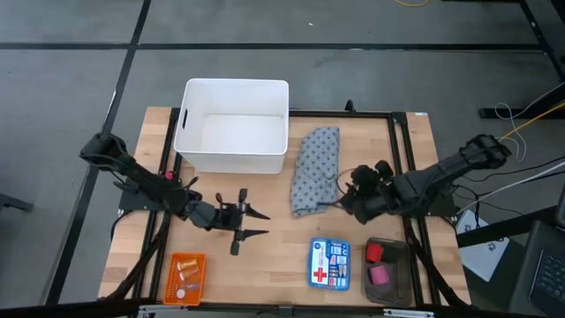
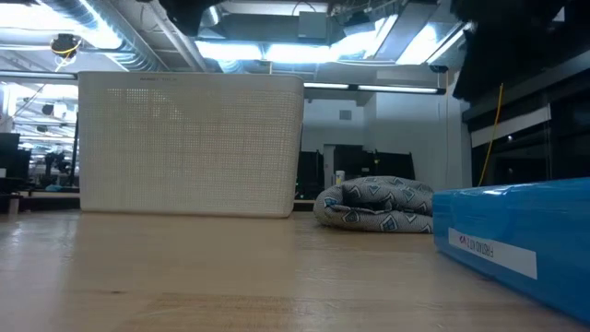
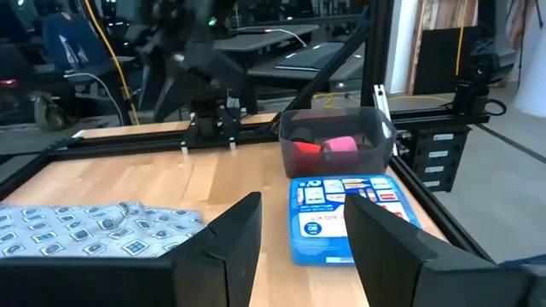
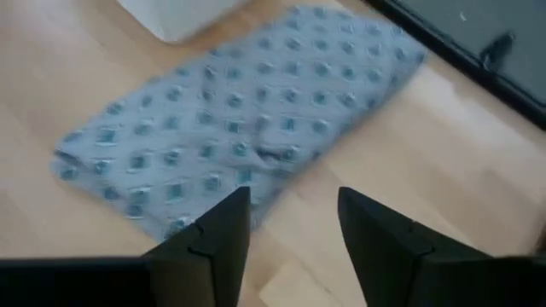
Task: Pick & place medical supplies in basket/bin
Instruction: Put the patient gown into the white bin
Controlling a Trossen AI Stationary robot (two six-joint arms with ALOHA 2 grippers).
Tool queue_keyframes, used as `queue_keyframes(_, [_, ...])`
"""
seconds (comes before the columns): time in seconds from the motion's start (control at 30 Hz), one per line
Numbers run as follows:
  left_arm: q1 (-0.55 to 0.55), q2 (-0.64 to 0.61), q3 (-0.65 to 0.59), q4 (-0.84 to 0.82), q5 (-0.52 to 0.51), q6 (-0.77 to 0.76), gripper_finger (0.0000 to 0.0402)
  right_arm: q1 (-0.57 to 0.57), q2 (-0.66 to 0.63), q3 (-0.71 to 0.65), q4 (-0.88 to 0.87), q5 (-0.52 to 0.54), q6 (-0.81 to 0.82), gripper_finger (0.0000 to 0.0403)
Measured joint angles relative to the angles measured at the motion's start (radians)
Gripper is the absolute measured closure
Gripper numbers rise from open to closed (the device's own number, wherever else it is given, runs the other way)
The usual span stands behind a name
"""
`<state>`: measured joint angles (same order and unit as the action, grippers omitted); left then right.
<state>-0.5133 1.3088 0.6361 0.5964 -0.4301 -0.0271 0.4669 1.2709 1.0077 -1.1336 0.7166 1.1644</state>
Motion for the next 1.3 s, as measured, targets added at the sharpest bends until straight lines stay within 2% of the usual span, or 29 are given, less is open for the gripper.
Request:
queue_keyframes(0.1, [-0.011, -0.011, 0.000, -0.010, -0.020, 0.006, 0.0237, -0.060, 0.000, -0.002, 0.001, -0.058, -0.027, 0.0198])
queue_keyframes(0.2, [-0.022, -0.020, 0.000, -0.031, -0.043, 0.007, 0.0238, -0.103, -0.001, -0.037, 0.039, -0.061, -0.051, 0.0171])
queue_keyframes(0.43, [-0.039, -0.021, 0.000, -0.032, -0.051, 0.006, 0.0238, -0.181, -0.001, -0.232, 0.145, -0.124, -0.031, 0.0128])
queue_keyframes(0.53, [-0.038, -0.021, 0.000, -0.033, -0.051, 0.005, 0.0236, -0.213, -0.001, -0.322, 0.292, -0.153, -0.043, 0.0124])
queue_keyframes(0.73, [-0.035, -0.021, 0.000, -0.033, -0.052, 0.000, 0.0235, -0.282, -0.009, -0.473, 0.730, -0.284, -0.155, 0.0124])
queue_keyframes(0.8, [-0.035, -0.021, 0.000, -0.033, -0.050, -0.002, 0.0235, -0.299, -0.012, -0.508, 0.824, -0.298, -0.156, 0.0124])
queue_keyframes(1.1, [-0.049, -0.021, -0.001, -0.065, -0.049, -0.022, 0.0237, -0.350, -0.025, -0.567, 0.846, -0.373, -0.132, 0.0124])
queue_keyframes(1.3, [-0.049, -0.021, -0.001, -0.064, -0.049, -0.030, 0.0235, -0.344, -0.093, -0.588, 0.929, -0.397, -0.132, 0.0124])
